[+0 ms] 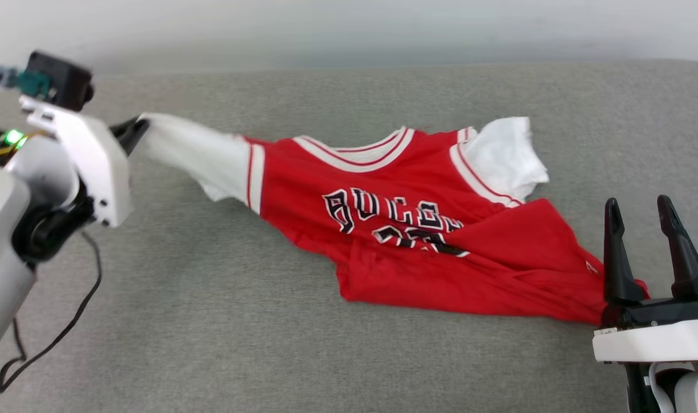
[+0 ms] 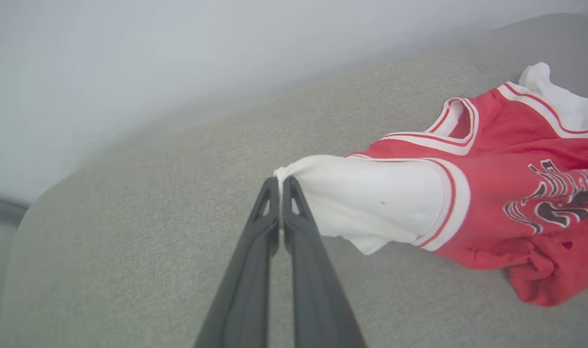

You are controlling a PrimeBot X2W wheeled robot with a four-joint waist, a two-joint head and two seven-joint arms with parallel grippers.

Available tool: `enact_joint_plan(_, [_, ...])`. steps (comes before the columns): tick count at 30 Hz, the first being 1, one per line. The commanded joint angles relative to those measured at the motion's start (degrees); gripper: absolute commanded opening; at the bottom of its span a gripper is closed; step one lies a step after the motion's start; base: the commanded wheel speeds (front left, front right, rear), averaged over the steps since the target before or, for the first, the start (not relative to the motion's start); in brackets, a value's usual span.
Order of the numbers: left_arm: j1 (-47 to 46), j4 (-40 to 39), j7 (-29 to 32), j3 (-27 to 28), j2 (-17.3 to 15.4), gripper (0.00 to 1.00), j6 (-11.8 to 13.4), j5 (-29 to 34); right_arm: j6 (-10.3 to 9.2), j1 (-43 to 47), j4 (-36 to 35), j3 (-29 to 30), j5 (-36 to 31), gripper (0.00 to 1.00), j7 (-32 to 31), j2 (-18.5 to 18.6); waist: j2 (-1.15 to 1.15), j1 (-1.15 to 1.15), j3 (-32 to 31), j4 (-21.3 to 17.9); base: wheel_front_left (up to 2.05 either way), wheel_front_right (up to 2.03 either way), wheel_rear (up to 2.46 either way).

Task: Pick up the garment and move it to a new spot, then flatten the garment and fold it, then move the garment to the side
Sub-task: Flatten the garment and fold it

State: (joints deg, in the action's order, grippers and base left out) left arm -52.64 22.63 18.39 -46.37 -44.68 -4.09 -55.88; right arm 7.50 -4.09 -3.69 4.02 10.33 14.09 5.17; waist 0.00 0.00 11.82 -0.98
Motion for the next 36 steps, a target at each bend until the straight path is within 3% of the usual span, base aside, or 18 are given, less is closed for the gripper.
enact_joint_plan(1, [1.1, 0.3, -0.4, 0.3, -0.6, 0.0, 0.5, -0.4, -0.02, 0.5, 0.0, 0.0, -0.2, 1.0, -0.2, 0.3, 0.0, 0.0, -0.4, 0.8, 0.0, 0.0, 0.0])
enact_joint_plan(6, [3.9, 2.7, -2.3, 0.5, -2.4, 0.0, 2.3, 0.4, -0.02, -0.3, 0.1, -0.4, -0.2, 1.0, -0.9, 0.6, 0.0, 0.0, 0.1, 1.8, 0.0, 0.0, 0.0])
enact_joint_plan(7, [4.4, 3.4, -2.5, 0.2, -2.1, 0.98, 2.6, 0.4, -0.02, -0.5, 0.1, -0.5, -0.3, 1.0, -0.9, 0.6, 0.0, 0.0, 0.2, 1.9, 0.0, 0.0, 0.0])
enact_joint_plan(12, [4.1, 5.6, -9.0, 0.0, 0.2, 1.0, 4.4, 3.5, -0.02, -0.8, 0.2, -0.4, -0.5, 1.0, -1.3, 0.4, 0.0, 0.0, 0.0, 2.5, 0.0, 0.0, 0.0])
enact_joint_plan(21, [6.0, 2.3, -31.0, 2.5, 5.7, 1.0, 7.9, 9.4, -0.02, 0.8, -0.3, 0.6, 0.1, 1.0, -1.9, 0.7, 0.0, 0.0, -4.2, 4.3, 0.0, 0.0, 0.0])
enact_joint_plan(32, [23.6, -14.7, -33.6, 10.8, 10.5, 1.0, 17.4, 13.2, -0.02, 3.9, -1.7, 0.9, 0.5, 1.0, -2.8, 0.2, 0.0, 0.0, -8.2, 6.9, 0.0, 0.0, 0.0])
enact_joint_plan(36, [32.0, -18.9, -33.6, 11.6, 12.1, 1.0, 18.3, 15.8, -0.02, 4.5, -2.2, 0.8, 2.3, 1.0, -3.0, -0.5, 0.0, 0.0, -8.3, 7.0, 0.0, 0.0, 0.0])
